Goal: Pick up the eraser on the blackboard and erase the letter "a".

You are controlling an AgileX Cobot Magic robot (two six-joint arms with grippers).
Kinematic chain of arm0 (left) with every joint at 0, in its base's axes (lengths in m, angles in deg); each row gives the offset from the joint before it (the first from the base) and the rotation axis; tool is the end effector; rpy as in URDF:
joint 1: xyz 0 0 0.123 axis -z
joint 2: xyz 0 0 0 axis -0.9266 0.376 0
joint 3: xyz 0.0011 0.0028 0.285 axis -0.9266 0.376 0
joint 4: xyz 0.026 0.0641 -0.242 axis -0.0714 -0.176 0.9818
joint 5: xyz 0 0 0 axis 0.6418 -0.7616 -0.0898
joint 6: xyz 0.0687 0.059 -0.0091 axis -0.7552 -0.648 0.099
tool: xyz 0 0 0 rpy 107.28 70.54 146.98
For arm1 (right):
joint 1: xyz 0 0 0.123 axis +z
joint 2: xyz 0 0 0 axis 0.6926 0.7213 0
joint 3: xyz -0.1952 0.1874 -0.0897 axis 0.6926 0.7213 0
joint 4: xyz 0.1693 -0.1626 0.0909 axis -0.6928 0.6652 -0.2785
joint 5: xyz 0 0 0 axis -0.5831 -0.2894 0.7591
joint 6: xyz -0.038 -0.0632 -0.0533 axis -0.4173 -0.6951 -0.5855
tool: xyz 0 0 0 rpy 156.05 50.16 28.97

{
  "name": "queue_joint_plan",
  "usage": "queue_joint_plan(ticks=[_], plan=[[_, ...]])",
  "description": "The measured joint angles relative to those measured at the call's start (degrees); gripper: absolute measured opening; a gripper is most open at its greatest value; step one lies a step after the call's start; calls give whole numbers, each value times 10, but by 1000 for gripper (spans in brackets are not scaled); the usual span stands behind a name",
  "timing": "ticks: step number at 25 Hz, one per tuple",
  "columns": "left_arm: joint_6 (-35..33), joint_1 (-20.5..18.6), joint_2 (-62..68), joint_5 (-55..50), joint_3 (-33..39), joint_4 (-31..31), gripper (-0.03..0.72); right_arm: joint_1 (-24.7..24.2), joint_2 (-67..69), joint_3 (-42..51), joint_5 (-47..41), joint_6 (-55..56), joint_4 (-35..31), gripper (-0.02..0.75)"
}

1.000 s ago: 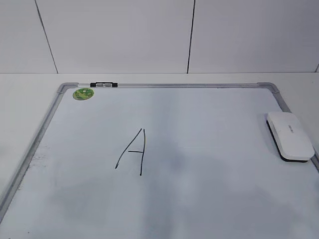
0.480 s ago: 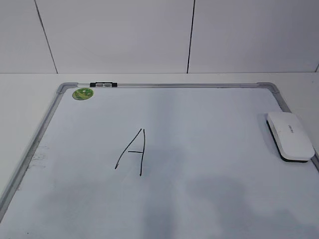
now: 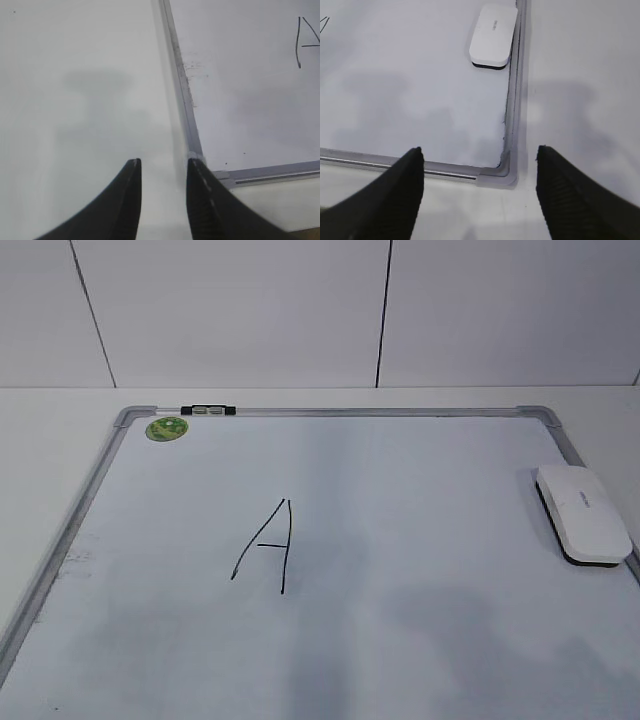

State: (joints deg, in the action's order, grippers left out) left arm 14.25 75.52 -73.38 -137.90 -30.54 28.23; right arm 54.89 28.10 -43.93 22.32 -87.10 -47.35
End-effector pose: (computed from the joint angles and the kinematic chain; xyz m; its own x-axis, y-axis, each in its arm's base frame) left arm 0.0171 -0.0022 0.2761 -0.6175 0.0687 -0.7836 0.1240 0.9922 -0.0107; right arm -0.0042 -0.0081 0.2707 -0.5613 -0.1244 -0.8182 -0.1363 0.9890 -0.0568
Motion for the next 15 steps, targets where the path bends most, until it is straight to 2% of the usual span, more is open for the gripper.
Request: queue_joint_plan(ticks=[15], plan=[[0,0,0,0,1,0,235,0,0,3,11,0,3,559]])
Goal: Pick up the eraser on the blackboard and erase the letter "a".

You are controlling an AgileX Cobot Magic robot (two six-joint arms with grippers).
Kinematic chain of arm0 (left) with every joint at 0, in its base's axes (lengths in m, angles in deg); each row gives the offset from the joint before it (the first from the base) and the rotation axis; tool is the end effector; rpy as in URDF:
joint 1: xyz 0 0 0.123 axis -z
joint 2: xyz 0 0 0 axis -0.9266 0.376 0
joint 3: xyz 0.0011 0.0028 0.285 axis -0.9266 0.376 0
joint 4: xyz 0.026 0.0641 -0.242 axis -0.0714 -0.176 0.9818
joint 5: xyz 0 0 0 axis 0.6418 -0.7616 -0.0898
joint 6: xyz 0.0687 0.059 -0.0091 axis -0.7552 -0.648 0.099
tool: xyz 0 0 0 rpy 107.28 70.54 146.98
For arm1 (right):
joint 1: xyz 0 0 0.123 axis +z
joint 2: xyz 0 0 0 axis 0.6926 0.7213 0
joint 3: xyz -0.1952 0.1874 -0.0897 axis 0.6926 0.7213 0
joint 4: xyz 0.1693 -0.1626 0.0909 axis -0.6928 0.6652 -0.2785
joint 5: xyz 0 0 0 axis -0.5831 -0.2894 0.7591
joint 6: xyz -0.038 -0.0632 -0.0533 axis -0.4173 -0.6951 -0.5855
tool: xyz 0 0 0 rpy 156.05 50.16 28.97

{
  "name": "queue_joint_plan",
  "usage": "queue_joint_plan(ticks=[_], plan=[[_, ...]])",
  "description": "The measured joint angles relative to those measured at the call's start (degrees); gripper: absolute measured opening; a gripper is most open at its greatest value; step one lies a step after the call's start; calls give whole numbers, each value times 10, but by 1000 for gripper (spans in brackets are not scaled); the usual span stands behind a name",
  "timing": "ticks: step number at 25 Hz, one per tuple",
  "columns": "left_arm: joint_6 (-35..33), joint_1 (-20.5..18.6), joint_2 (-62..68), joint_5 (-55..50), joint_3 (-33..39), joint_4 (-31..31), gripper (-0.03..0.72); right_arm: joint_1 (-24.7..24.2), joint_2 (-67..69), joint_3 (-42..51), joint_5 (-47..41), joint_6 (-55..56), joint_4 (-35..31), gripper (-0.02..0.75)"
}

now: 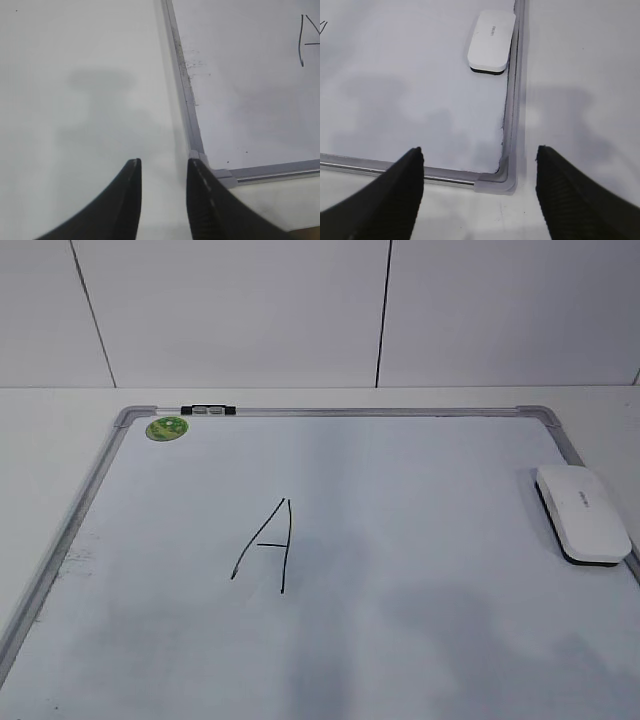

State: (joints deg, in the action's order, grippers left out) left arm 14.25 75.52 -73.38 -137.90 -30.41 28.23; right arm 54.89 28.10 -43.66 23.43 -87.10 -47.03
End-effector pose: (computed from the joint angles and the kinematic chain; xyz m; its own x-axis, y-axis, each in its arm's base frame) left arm 0.0173 -0.0022 0.2755 -0.6193 0.0689 -0.7821 0.1240 0.9922 -0.0107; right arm -0.0027 -0.0082 0.2709 -0.5488 -0.1258 -0.8264 -0.1339 0.9891 -0.0616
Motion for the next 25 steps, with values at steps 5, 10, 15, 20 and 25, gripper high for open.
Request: queue_joint_plan(ticks=[5,10,15,20,25], plan=[[0,0,0,0,0,0,235,0,0,0,0,0,0,559],[0,0,-7,0,0,0,235,0,0,0,0,0,0,559],[0,0,-49,0,0,0,235,0,-18,0,1,0,1,559],[0,0,-88,-1,1,0,235,0,-29,0,2,0,2,559],[0,0,-88,-2,1,0,235,0,-29,0,3,0,7,559]])
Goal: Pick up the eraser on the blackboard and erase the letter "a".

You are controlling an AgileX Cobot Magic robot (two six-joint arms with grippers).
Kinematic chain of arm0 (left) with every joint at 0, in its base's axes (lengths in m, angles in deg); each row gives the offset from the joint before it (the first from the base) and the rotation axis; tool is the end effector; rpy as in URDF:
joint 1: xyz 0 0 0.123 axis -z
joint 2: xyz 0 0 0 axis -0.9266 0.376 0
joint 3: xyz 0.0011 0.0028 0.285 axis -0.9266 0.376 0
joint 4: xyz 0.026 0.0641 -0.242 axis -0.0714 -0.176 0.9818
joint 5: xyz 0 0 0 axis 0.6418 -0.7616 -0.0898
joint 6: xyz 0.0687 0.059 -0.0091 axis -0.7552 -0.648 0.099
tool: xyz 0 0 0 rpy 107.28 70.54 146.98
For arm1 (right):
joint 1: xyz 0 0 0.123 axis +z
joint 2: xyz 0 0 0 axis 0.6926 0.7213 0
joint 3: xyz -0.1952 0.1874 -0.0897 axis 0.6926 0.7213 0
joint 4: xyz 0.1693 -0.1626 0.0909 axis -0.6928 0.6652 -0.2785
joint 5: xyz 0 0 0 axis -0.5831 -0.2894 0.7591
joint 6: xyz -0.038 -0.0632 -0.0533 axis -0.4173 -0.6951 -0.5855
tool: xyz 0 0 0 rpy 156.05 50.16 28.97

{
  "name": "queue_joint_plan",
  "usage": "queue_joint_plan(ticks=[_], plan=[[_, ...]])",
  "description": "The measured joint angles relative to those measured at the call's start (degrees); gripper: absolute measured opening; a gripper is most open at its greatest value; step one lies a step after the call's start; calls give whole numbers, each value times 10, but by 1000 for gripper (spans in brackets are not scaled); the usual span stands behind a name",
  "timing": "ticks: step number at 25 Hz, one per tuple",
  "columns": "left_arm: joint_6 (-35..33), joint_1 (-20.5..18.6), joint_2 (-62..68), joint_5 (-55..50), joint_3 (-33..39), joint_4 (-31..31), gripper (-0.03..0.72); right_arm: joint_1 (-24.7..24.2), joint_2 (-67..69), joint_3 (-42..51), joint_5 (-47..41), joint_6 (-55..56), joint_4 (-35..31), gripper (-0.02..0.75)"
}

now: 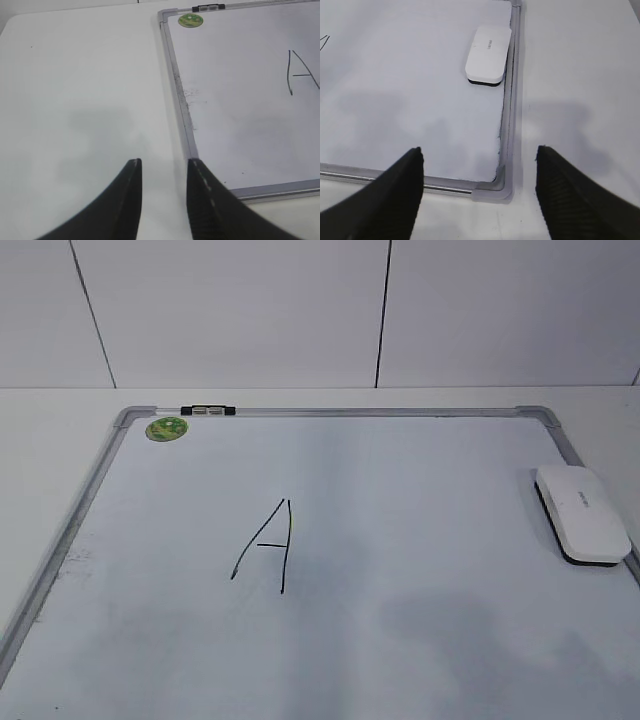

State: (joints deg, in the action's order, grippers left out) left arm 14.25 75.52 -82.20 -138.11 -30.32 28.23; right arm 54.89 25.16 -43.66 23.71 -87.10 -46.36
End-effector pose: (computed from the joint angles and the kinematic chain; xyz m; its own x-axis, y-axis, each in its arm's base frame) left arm -0.0061 0.0009 0.2756 -0.4976 0.0527 -0.8658 0.1256 0.9920 -0.0119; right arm -0.0098 -0.0106 0.2709 -0.5015 -0.1219 -0.8565 -0.1243 0.9899 -0.0681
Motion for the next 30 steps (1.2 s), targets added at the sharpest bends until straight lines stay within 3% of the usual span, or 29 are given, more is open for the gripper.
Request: queue_joint_plan(ticks=[7,23,30], plan=[[0,-20,0,0,0,0,235,-7,0,0,0,0,0,559],[0,-82,0,0,0,0,235,-130,0,0,0,0,0,559],[0,-84,0,0,0,0,235,-136,0,0,0,0,0,559]])
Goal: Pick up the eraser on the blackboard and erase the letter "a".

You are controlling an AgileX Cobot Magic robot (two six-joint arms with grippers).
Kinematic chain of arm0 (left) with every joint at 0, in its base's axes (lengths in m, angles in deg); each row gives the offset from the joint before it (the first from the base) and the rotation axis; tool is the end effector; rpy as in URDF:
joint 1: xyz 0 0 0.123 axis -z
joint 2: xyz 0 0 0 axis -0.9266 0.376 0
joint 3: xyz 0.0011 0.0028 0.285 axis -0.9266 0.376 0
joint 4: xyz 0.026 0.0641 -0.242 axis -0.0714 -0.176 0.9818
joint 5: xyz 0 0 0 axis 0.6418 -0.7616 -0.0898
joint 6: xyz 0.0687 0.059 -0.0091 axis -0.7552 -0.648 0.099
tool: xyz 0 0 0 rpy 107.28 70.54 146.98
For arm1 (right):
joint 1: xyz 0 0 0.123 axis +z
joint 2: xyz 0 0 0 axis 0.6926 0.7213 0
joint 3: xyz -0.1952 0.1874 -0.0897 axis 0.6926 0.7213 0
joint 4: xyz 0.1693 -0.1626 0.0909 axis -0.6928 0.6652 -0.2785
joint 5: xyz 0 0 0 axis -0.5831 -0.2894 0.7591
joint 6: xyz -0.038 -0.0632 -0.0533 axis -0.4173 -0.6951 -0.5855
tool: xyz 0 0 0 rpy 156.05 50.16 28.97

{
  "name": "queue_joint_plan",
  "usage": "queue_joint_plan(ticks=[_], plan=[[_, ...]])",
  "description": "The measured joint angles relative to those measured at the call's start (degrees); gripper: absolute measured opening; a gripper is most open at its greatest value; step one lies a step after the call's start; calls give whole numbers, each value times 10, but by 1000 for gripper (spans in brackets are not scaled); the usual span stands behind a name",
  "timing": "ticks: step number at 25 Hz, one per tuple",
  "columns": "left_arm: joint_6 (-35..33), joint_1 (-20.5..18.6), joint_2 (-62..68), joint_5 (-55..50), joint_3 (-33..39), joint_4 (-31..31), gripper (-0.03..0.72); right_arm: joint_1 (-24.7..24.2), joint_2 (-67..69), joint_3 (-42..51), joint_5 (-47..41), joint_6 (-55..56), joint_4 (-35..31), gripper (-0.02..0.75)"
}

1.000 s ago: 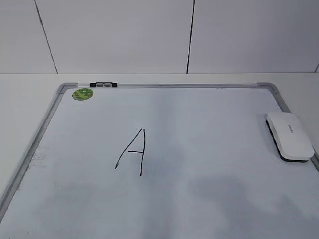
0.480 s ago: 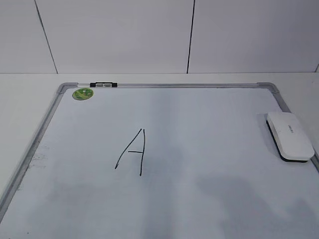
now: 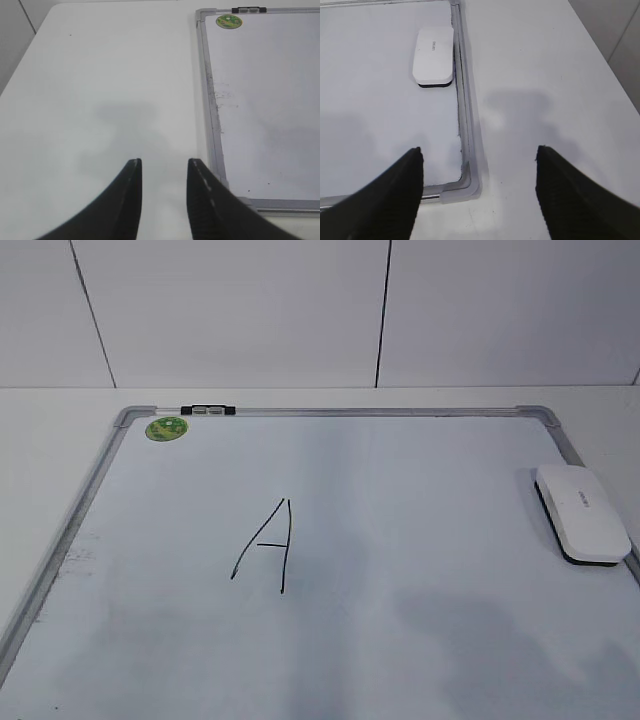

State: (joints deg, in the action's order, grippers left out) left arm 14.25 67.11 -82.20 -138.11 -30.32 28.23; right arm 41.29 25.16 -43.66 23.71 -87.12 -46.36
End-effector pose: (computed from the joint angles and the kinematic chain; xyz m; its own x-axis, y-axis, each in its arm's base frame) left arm -0.0061 0.0000 0.2756 -0.5000 -0.0207 -0.8658 -0.0208 0.9997 -0.0119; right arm -0.0120 -0.0080 0.2709 -0.5162 -0.0009 -0.8565 0.1118 0.9914 -0.0684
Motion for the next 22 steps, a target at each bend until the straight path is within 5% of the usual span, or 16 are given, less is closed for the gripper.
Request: queue_joint_plan(ticks=[22], plan=[[0,0,0,0,0,0,235,0,0,0,0,0,0,559]])
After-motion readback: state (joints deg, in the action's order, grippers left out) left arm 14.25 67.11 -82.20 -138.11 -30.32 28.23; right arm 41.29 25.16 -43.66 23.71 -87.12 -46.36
